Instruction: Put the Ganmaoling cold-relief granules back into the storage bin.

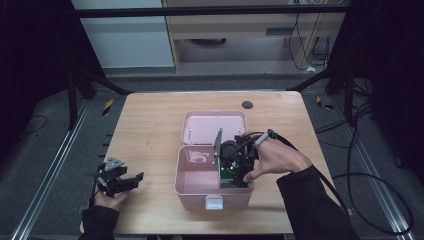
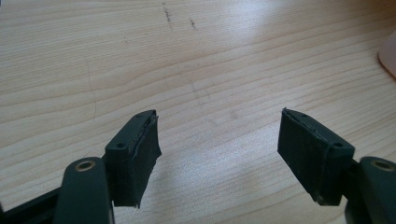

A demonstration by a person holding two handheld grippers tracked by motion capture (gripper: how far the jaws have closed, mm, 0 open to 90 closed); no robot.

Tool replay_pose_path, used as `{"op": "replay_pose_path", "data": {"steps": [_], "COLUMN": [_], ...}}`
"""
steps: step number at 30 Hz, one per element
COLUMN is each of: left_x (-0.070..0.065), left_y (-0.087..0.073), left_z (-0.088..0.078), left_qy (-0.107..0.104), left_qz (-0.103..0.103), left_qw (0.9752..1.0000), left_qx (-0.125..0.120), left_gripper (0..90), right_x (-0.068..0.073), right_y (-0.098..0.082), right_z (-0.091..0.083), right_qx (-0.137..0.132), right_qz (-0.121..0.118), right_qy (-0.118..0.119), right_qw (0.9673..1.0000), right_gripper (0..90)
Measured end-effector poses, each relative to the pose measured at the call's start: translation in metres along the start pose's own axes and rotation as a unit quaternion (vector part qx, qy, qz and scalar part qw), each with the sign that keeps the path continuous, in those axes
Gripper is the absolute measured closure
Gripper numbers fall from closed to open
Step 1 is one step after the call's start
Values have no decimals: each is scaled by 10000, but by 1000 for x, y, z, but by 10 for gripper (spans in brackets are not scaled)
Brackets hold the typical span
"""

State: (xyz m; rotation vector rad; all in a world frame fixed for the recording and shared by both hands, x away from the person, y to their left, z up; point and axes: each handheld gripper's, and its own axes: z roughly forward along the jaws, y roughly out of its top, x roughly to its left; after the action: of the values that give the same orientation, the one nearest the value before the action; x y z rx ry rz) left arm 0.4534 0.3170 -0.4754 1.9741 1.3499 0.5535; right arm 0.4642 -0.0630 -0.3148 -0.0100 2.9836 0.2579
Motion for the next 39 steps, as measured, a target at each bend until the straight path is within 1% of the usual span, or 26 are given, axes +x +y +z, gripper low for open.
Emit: {"op": "replay_pose_path", "data": {"steps": [7,10,13,15,16,17,19,24,28,30,31,34,39], "left_x": [0,1,1,1,1,1,1,1,1,1,1,1,1], "left_y": [0,0,0,0,0,0,0,0,0,0,0,0,0], "left_z": [-1,-1,-1,-1,-1,-1,-1,-1,-1,-1,-1,-1,0], "left_qy": [5,4,4,3,3,6,10,13,15,14,15,15,17], "left_qz": [-13,-6,-8,-1,-1,-9,-4,-9,0,-4,-6,-5,4], "left_qw": [10000,10000,10000,10000,10000,10000,10000,10000,10000,10000,10000,10000,10000], "left_qx": [-19,-15,-15,-14,-14,-14,-6,-5,-7,-14,-14,-9,-5], "left_gripper": [283,283,283,283,283,283,282,282,283,283,283,282,282], "right_x": [1,2,1,1,0,1,0,-1,-1,-2,-2,-3,-5], "right_y": [5,6,6,4,3,1,-1,-7,-7,-7,-8,-10,-11], "right_z": [11,13,16,19,20,21,24,31,37,40,42,47,53], "right_qx": [37,48,79,-15,-18,2,37,-40,22,97,78,132,198], "right_qz": [-91,-47,-89,-8,3,67,51,116,146,180,158,254,225], "right_qy": [3,-3,-1,48,55,61,48,64,57,79,76,117,138], "right_qw": [10000,10000,9999,10000,10000,10000,10000,9999,9999,9998,9998,9995,9995], "right_gripper": [165,165,165,165,165,165,165,165,165,165,165,165,164]}}
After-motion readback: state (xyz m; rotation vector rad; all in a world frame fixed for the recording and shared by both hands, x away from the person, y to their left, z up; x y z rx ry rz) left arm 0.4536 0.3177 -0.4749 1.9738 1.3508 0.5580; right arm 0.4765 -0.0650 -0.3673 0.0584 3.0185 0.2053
